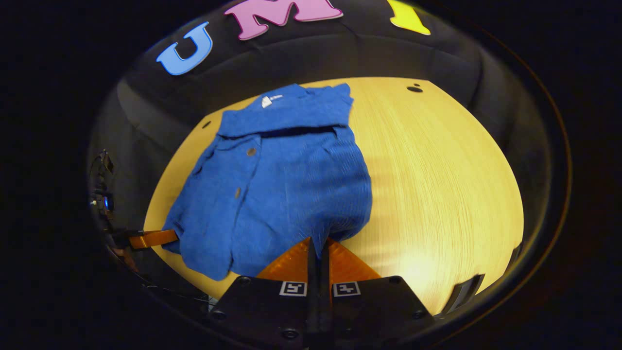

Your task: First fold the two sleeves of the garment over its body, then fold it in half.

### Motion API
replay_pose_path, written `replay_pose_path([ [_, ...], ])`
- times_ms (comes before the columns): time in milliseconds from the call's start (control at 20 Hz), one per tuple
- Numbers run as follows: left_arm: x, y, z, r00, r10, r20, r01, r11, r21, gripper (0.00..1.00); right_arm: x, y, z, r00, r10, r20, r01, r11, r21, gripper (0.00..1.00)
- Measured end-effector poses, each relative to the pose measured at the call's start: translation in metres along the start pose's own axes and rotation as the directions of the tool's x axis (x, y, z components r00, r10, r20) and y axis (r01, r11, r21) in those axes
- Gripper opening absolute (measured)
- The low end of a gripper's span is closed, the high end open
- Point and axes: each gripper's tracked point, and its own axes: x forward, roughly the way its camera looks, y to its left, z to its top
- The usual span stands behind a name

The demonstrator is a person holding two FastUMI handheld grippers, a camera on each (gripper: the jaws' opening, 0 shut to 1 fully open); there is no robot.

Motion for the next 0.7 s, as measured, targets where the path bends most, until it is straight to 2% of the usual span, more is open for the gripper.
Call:
replay_pose_path([
  [200, -0.019, -0.016, 0.090, 0.991, -0.035, 0.133, 0.032, 0.999, 0.024, 0.00, 0.003, 0.026, 0.086, 0.990, 0.072, 0.124, -0.068, 0.997, -0.032, 0.05],
  [350, -0.020, -0.023, 0.165, 0.969, -0.059, 0.242, 0.051, 0.998, 0.039, 0.00, 0.018, 0.031, 0.151, 0.973, 0.102, 0.205, -0.094, 0.994, -0.050, 0.05],
  [500, -0.012, -0.024, 0.237, 0.941, -0.043, 0.336, 0.029, 0.998, 0.047, 0.00, 0.042, 0.033, 0.216, 0.952, 0.119, 0.283, -0.109, 0.993, -0.049, 0.04],
  [700, 0.024, -0.014, 0.331, 0.900, -0.016, 0.436, -0.006, 0.999, 0.050, 0.00, 0.091, 0.021, 0.297, 0.928, 0.105, 0.358, -0.099, 0.994, -0.035, 0.04],
])
